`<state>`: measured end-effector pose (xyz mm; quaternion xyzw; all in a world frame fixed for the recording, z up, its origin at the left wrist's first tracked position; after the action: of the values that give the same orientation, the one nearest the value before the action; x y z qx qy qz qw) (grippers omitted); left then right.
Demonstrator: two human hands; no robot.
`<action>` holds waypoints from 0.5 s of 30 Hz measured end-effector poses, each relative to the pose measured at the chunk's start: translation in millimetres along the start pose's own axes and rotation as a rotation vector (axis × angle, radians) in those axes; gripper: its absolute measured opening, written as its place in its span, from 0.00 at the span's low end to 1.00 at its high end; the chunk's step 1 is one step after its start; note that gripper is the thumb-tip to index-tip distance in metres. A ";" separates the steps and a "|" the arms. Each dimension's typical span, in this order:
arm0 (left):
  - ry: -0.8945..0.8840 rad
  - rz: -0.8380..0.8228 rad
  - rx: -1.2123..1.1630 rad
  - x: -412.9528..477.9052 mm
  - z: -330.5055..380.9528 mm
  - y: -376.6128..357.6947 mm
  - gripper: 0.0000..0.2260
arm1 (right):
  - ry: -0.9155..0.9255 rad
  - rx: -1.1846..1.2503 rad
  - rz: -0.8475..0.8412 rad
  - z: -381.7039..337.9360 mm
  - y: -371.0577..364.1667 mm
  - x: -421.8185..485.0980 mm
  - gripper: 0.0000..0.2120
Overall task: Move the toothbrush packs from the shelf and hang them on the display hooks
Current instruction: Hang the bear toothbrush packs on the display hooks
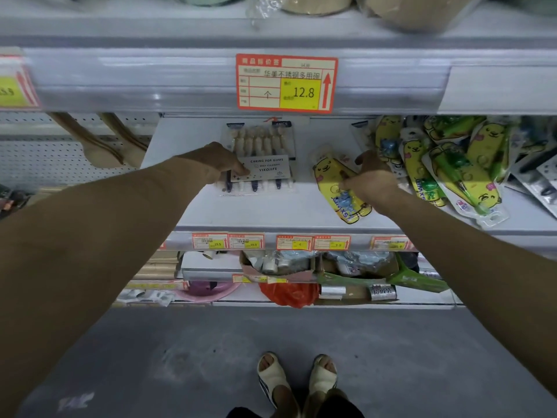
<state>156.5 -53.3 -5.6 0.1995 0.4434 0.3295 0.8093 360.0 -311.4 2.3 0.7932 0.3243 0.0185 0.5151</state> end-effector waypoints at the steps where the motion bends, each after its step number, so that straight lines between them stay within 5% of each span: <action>1: 0.009 -0.012 -0.026 -2.9 1.6 -1.2 0.19 | -0.004 0.043 0.015 2.4 1.6 -4.7 0.29; 12: -0.044 0.089 -0.451 -35.2 14.6 -27.9 0.15 | -0.042 0.643 0.049 20.2 7.4 -31.2 0.10; 15: -0.149 0.130 -0.606 -44.6 5.8 -27.6 0.27 | -0.018 0.722 0.053 25.6 13.8 -39.9 0.14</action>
<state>153.8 -104.6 6.6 0.0008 0.2507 0.4821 0.8394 344.7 -356.9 13.9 0.9323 0.2846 -0.0910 0.2040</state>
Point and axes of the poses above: each hand's wrist, its own x-axis towards the middle knuckle, its own y-axis out of the back of the hand, z = x × y, the point moved 2 cm from there along x, towards the middle knuckle
